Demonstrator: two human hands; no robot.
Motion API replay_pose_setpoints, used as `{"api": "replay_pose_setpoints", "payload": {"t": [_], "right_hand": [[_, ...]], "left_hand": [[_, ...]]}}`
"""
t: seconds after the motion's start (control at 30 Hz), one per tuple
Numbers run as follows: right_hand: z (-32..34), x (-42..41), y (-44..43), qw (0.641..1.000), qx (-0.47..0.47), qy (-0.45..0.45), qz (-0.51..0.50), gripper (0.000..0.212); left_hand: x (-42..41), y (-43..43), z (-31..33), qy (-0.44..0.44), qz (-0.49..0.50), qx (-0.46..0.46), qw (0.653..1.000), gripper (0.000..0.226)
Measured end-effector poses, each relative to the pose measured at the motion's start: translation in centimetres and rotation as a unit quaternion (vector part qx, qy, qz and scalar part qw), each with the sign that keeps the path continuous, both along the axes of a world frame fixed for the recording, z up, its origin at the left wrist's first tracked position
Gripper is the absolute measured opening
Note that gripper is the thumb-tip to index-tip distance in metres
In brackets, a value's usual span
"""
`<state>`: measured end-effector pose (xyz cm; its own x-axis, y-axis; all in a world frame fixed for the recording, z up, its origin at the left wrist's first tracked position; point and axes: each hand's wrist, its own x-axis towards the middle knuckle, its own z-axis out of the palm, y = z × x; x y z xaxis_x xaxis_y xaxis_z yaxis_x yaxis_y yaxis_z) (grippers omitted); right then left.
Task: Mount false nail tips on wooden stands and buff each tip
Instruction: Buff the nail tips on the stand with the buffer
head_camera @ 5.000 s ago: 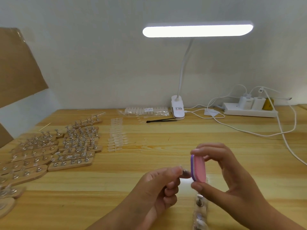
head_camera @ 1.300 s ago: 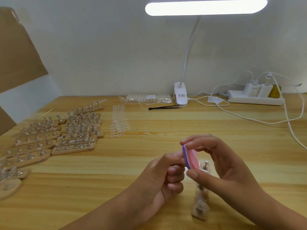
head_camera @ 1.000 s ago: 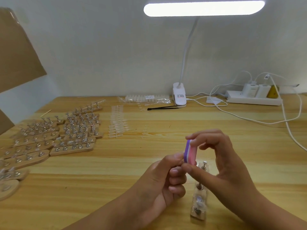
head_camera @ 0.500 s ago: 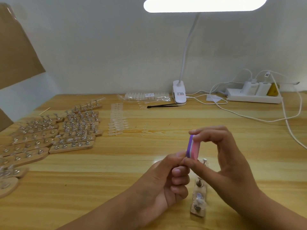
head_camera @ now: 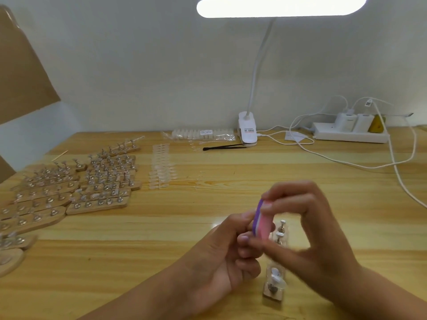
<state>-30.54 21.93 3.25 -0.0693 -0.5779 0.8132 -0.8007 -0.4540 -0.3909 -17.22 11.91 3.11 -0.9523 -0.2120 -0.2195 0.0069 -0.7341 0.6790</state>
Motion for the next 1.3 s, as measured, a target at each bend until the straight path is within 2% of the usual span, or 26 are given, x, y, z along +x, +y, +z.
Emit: {"api": "replay_pose_setpoints", "payload": {"t": [0.1,0.2,0.33,0.43,0.57,0.7,0.8,0.93,1.07,1.2,1.3], "right_hand": [[0.0,0.0,0.1,0.999,-0.015,0.046,0.004,0.037],[0.6,-0.5,0.1,1.000,-0.019,-0.008,-0.014,0.038],[0.1,0.2,0.4,0.999,-0.011,0.033,-0.002,0.038],[0.3,0.2,0.4,0.999,-0.007,-0.018,-0.027,0.039],[0.0,0.7,0.4,1.000,-0.011,0.008,-0.027,0.035],[0.1,0.7,0.2,0.998,-0.004,-0.046,-0.053,0.035],[-0.5,1.1,0.3,0.998,-0.011,0.016,-0.065,0.032],[0.4,0.5,-0.4,0.995,-0.005,-0.027,-0.099,0.033],[-0.6,1.4,0.0,0.998,-0.009,0.033,-0.060,0.031],[0.2,0.6,-0.4,0.995,0.001,-0.014,-0.095,0.031],[-0.2,1.0,-0.2,0.997,-0.006,0.019,-0.076,0.031]], "left_hand": [[0.1,0.0,0.2,0.003,-0.013,-0.011,1.000,0.040],[0.1,0.2,0.4,0.017,-0.030,-0.009,0.999,0.032],[0.2,0.2,0.2,-0.008,-0.022,-0.008,1.000,0.046],[0.1,0.2,0.1,-0.006,-0.017,0.004,1.000,0.052],[0.1,-0.1,0.0,0.000,-0.025,0.017,1.000,0.046],[0.1,-0.2,-0.3,0.009,-0.024,0.032,0.999,0.044],[0.1,-0.2,-0.3,0.013,-0.027,0.034,0.999,0.037],[0.0,-0.2,-0.3,0.022,-0.014,0.034,0.999,0.038],[0.1,-0.1,-0.2,0.030,-0.017,0.044,0.998,0.035],[-0.1,-0.2,-0.5,0.025,-0.005,0.059,0.998,0.036],[0.0,-0.2,-0.5,0.021,-0.007,0.044,0.999,0.035]]}}
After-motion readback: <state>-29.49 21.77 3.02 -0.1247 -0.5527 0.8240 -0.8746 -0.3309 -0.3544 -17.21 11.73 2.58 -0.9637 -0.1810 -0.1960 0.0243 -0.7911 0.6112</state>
